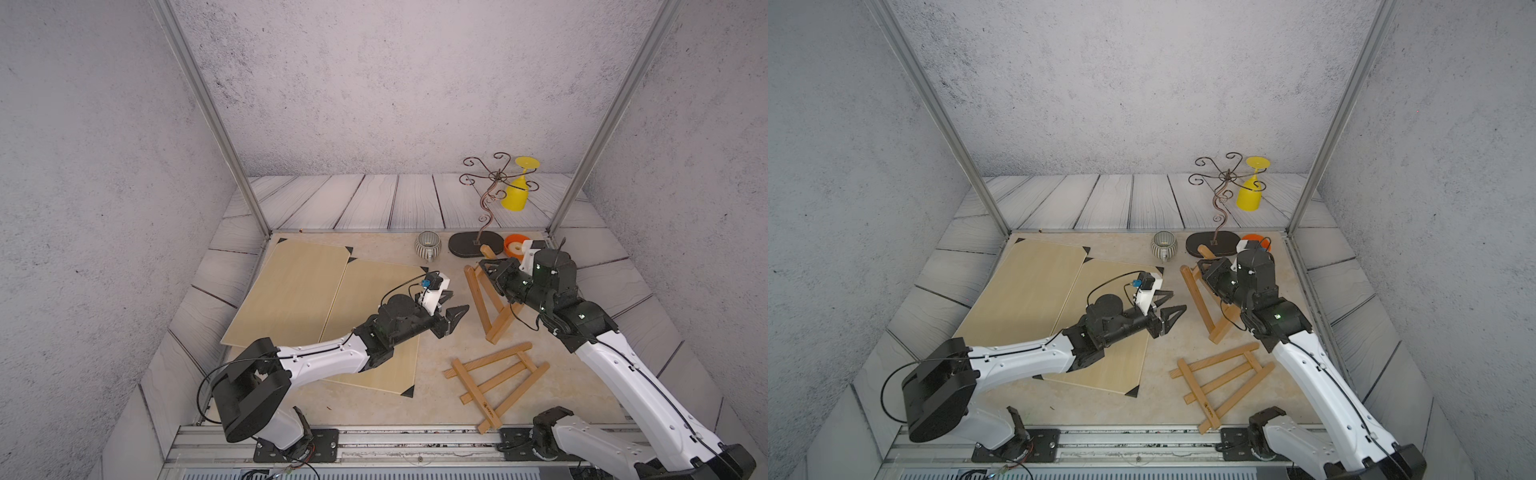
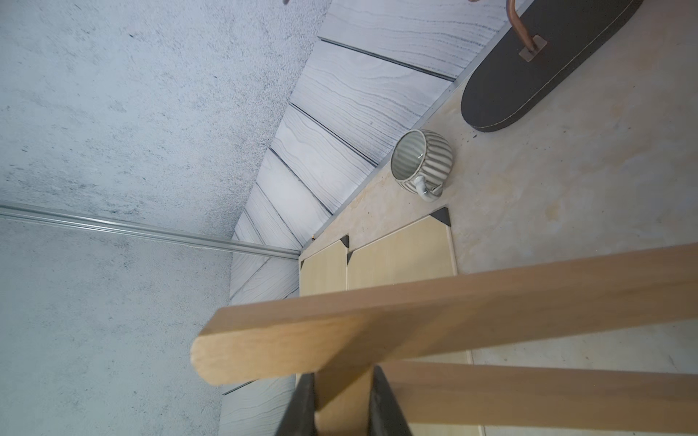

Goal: Assemble the easel
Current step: Pick up the easel at the center of the board.

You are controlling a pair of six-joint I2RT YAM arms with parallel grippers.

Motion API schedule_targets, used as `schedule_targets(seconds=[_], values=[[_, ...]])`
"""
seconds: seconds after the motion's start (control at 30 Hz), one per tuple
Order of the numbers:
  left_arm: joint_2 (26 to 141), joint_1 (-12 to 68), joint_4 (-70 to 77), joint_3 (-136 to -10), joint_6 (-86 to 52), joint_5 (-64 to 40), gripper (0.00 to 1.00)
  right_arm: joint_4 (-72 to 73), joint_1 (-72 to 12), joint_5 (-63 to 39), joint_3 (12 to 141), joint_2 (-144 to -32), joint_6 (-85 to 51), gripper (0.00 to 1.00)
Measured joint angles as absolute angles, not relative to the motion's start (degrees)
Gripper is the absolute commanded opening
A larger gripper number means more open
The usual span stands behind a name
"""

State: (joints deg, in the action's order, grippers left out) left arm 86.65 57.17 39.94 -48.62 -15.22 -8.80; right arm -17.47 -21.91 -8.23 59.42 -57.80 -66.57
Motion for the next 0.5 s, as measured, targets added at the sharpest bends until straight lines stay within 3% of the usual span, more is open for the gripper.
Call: schedule_targets(seconds=[0.27, 0.5], values=[[90.65, 59.61, 41.17, -51.18, -10.83, -5.80, 0.55, -10.92, -21.89, -7.53, 54.72, -56.86, -73.58, 0.03], [96.62, 59.59, 43.75, -53.43, -11.09, 0.01, 0.42, -6.76, -21.89, -7.18, 53.91, -55.42, -76.69, 0.03]])
